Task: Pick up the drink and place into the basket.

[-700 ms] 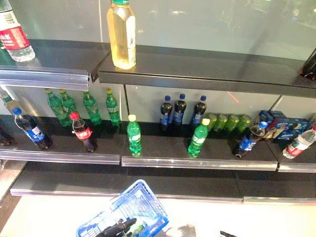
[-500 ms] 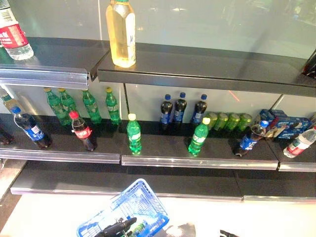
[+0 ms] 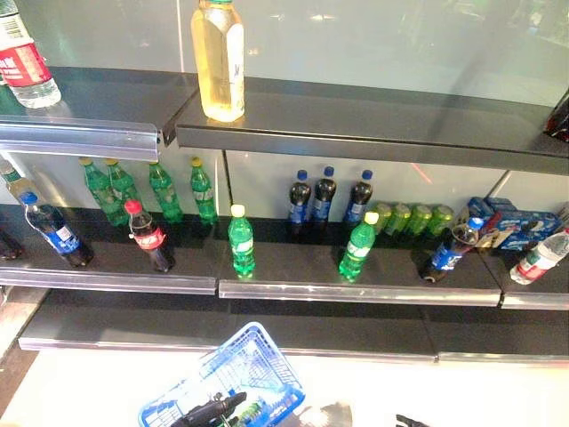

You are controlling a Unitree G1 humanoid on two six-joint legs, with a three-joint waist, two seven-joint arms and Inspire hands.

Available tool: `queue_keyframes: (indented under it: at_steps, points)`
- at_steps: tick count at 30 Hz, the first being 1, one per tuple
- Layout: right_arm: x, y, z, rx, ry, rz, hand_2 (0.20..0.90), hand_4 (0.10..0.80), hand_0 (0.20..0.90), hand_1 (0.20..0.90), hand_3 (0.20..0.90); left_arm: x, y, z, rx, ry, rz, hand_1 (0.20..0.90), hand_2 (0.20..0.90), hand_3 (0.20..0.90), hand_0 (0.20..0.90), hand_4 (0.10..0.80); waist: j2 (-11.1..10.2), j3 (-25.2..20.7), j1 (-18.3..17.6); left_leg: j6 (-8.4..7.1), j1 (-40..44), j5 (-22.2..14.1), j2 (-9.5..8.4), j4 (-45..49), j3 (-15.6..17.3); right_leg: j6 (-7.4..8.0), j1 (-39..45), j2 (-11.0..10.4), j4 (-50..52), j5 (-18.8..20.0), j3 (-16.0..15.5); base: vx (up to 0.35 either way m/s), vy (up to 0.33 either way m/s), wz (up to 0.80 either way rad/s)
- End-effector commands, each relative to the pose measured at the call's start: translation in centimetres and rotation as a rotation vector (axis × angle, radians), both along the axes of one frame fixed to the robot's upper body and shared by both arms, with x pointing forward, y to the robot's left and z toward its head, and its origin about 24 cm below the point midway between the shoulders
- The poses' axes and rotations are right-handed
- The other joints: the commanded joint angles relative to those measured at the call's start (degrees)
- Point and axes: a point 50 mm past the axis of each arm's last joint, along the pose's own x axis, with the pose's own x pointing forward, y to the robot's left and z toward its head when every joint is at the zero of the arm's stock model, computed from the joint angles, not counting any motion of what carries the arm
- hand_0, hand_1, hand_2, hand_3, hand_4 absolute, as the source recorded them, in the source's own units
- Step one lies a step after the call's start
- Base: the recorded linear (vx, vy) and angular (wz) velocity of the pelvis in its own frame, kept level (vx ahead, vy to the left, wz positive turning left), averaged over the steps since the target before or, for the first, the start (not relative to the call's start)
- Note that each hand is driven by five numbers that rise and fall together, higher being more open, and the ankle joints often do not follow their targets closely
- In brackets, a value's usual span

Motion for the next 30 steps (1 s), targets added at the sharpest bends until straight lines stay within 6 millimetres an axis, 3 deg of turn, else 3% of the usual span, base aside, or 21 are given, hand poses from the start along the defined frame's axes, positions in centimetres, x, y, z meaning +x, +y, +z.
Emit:
queue_keyframes:
  at_steps: [1,11,17,18,20,22,23,25,28,29,30]
  points:
    - [3.1,-0.9,0.8,-0.028,-0.083,0.038,0.900,0.800,0.900,0.900,0.900,3.6,-1.6,0.9,-0.118,-0.188,-0.056,0.300,0.300,0.200,0.300,0.100,2.1,0.3,0.6,5.32,-0.2,-2.3,-6.68,0.0,0.4,-2.16,2.1,6.3,2.8,-4.2,-5.4,0.000,0.000,0.00]
    - [2.5,-0.7,0.6,-0.027,-0.071,0.030,0.900,0.800,0.900,0.900,0.900,3.3,-1.8,0.8,-0.122,-0.169,-0.073,0.300,0.300,0.200,0.300,0.100,2.0,0.4,-0.3,5.42,0.3,-2.3,-6.35,0.0,1.4,-2.36,2.0,6.7,2.6,-4.2,-4.6,-0.002,-0.007,0.00]
    - [2.2,-0.8,0.6,-0.021,-0.074,-0.007,0.900,0.800,0.900,0.900,0.900,2.7,-1.6,0.6,-0.112,-0.145,-0.121,0.300,0.300,0.200,0.300,0.100,2.0,0.4,-1.5,5.44,0.2,-2.1,-6.01,0.0,1.6,-2.55,1.1,7.2,3.2,-4.2,-2.5,-0.024,-0.036,-0.03]
    - [2.2,-1.0,0.7,-0.023,-0.074,-0.004,0.900,0.800,0.900,0.900,0.900,2.7,-1.7,0.6,-0.118,-0.148,-0.121,0.300,0.300,0.200,0.300,0.100,2.0,0.6,-1.5,5.67,0.4,-2.3,-6.34,0.0,0.5,-2.71,1.0,7.4,3.3,-4.2,-1.5,-0.072,0.030,-0.12]
    - [3.0,-1.7,1.1,-0.044,-0.080,0.041,0.900,0.800,0.900,0.900,0.900,2.6,-1.9,0.6,-0.136,-0.172,-0.062,0.300,0.300,0.200,0.300,0.100,1.7,1.3,-0.2,7.31,0.0,-4.9,-9.89,3.0,-9.0,-3.72,0.9,7.9,3.0,-4.3,4.5,-0.082,0.074,-0.85]
    - [3.3,-2.3,1.3,-0.059,-0.080,0.032,0.900,0.800,0.900,0.900,0.900,2.3,-2.4,0.5,-0.150,-0.176,-0.060,0.300,0.300,0.200,0.300,0.100,1.6,1.3,0.6,8.17,-1.9,-6.3,-12.46,5.6,-14.1,-3.94,0.5,8.1,2.1,-3.5,8.4,-0.085,0.128,-2.38]
    - [3.3,-2.5,1.4,-0.064,-0.081,0.014,0.900,0.800,0.900,0.900,0.900,2.3,-2.6,0.4,-0.158,-0.174,-0.077,0.300,0.300,0.200,0.300,0.100,1.6,1.4,0.8,8.34,-2.1,-6.6,-12.98,6.0,-14.9,-3.87,0.5,8.1,1.7,-3.2,9.1,-0.109,0.188,-2.92]
    - [3.2,-3.1,1.6,-0.074,-0.090,-0.033,0.900,0.800,0.900,0.900,0.900,2.5,-3.1,0.4,-0.166,-0.167,-0.122,0.300,0.300,0.200,0.300,0.100,1.9,1.5,0.2,8.65,-2.2,-6.6,-13.33,4.9,-13.3,-2.80,-0.8,7.6,1.2,-1.8,10.3,-0.149,0.213,-1.69]
    - [2.8,-3.2,1.5,-0.063,-0.084,-0.038,0.900,0.800,0.900,0.900,0.900,3.4,-2.5,0.7,-0.149,-0.166,-0.117,0.300,0.300,0.200,0.300,0.100,2.2,2.5,-1.6,9.09,-1.8,-6.6,-13.81,3.7,-12.5,0.02,-6.7,6.0,2.9,2.0,12.1,-0.174,0.133,-0.38]
    - [2.0,-2.7,1.2,-0.054,-0.059,0.000,0.900,0.800,0.900,0.900,0.900,3.5,-1.8,0.8,-0.127,-0.160,-0.071,0.300,0.300,0.200,0.300,0.100,1.5,4.0,-1.9,7.96,-0.6,-7.1,-13.53,3.5,-9.4,2.43,-10.5,4.0,4.1,6.4,6.0,-0.187,0.052,-0.94]
    - [1.9,-2.6,1.2,-0.052,-0.057,0.012,0.900,0.800,0.900,0.900,0.900,3.5,-1.7,0.8,-0.121,-0.161,-0.055,0.300,0.300,0.200,0.300,0.100,1.3,4.1,-1.8,7.75,-0.6,-7.1,-13.45,3.5,-8.6,2.74,-11.2,3.5,4.3,6.9,4.4,-0.180,0.018,-1.29]
